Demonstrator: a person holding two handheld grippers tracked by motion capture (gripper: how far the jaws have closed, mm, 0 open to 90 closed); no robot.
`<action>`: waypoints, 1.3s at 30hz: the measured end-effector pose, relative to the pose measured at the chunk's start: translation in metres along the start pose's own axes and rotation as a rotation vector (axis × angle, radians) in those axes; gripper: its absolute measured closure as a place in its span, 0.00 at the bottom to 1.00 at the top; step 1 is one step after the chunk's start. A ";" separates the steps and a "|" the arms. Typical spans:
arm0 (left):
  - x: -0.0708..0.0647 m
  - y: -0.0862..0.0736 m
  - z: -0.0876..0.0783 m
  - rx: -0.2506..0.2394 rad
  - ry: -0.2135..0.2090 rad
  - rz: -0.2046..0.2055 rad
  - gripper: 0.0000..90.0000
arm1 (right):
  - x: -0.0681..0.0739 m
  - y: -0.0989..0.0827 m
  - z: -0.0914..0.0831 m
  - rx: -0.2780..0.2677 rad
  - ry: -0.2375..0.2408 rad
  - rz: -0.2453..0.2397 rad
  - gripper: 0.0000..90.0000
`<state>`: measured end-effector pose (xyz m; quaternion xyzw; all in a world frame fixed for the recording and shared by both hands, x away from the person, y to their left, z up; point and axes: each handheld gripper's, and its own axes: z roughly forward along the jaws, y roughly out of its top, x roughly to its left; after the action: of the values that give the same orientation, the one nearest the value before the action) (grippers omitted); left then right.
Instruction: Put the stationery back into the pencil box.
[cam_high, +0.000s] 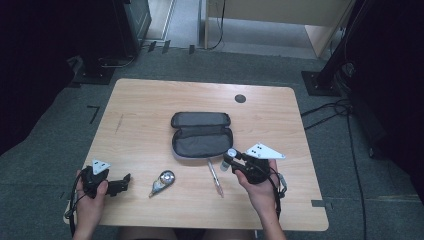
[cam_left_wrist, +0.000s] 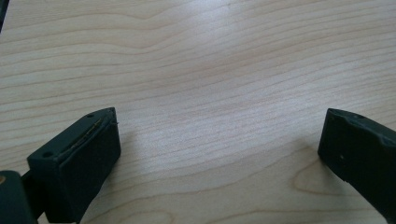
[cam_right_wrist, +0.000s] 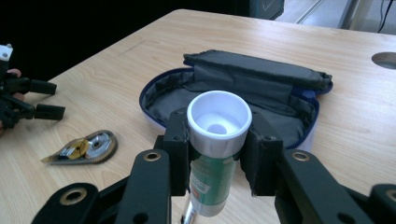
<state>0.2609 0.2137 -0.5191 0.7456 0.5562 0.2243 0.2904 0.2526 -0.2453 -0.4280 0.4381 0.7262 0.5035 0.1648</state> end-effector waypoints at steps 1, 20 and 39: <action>-0.001 0.000 0.000 -0.002 -0.003 -0.001 0.00 | 0.000 0.002 0.001 -0.005 0.002 -0.002 0.73; -0.001 0.000 0.000 -0.001 -0.006 0.003 0.00 | -0.002 0.023 0.027 -0.022 -0.018 -0.004 0.73; -0.001 0.000 0.000 -0.001 -0.005 0.002 0.00 | -0.006 0.030 0.074 0.009 -0.075 -0.008 0.73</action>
<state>0.2611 0.2125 -0.5192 0.7467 0.5547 0.2228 0.2919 0.3204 -0.2039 -0.4358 0.4545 0.7233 0.4831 0.1918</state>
